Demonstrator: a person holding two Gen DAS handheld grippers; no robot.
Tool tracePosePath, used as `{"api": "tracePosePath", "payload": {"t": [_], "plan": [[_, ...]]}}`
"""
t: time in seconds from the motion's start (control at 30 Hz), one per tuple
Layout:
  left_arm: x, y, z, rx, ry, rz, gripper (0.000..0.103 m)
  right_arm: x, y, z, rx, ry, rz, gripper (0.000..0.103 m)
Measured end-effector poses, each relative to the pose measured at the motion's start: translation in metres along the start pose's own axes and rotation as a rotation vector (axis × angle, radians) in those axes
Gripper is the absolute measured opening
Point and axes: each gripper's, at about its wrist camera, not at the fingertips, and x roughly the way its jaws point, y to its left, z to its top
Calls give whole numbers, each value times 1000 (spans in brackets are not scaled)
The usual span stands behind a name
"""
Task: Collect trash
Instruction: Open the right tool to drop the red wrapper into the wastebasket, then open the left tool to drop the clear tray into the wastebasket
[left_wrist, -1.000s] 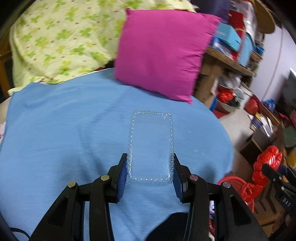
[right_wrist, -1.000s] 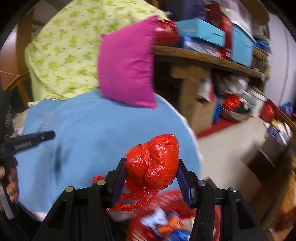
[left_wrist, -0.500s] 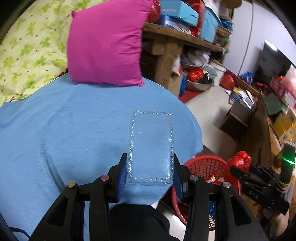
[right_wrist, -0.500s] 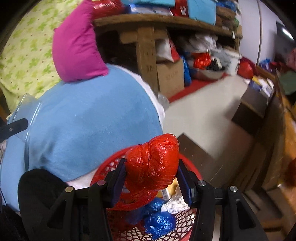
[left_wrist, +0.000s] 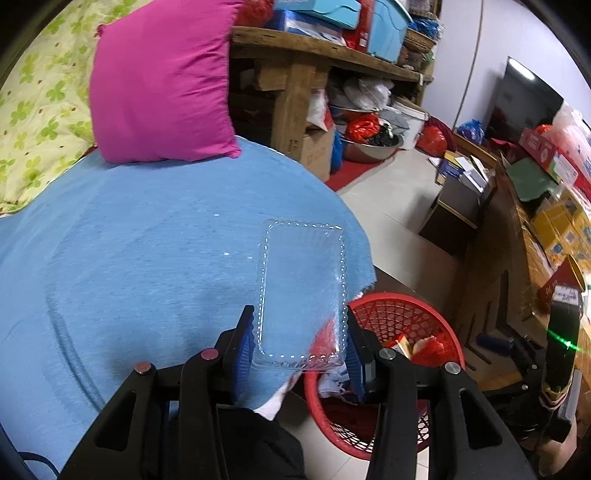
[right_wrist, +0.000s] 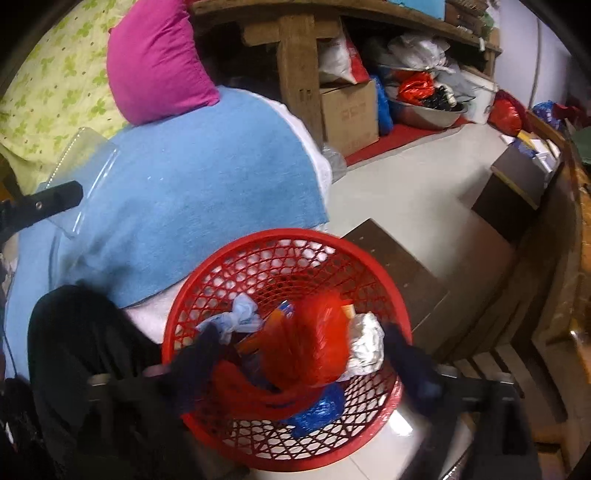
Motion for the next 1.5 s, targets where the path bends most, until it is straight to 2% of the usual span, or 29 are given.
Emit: {"api": "tracePosePath", "payload": {"t": [0.17,0.53,1.3,1.33,1.4,1.43,1.47,1.5], "plan": [[10,-12,-1,21,28,-35,46,-17,-12,5,47,-58,-25,98],[43,-41,-14,88,149,-130,46,-48,-22,16,90,-185,-52,98],[57,-62,-25,143,193,-151,48,-72,-39,25,135,-287,-95,98],[58,-63,-25,146,200,-157,49,-73,-40,25,136,-288,-95,98],[60,-64,-26,151,211,-163,57,-75,-40,25,137,-295,-97,98],[61,-64,-26,148,221,-163,70,-77,-40,26,136,-298,-97,98],[61,-63,-25,145,219,-158,75,-78,-39,26,136,-302,-98,98],[60,-62,-25,142,213,-160,75,-79,-39,26,135,-305,-99,98]]}}
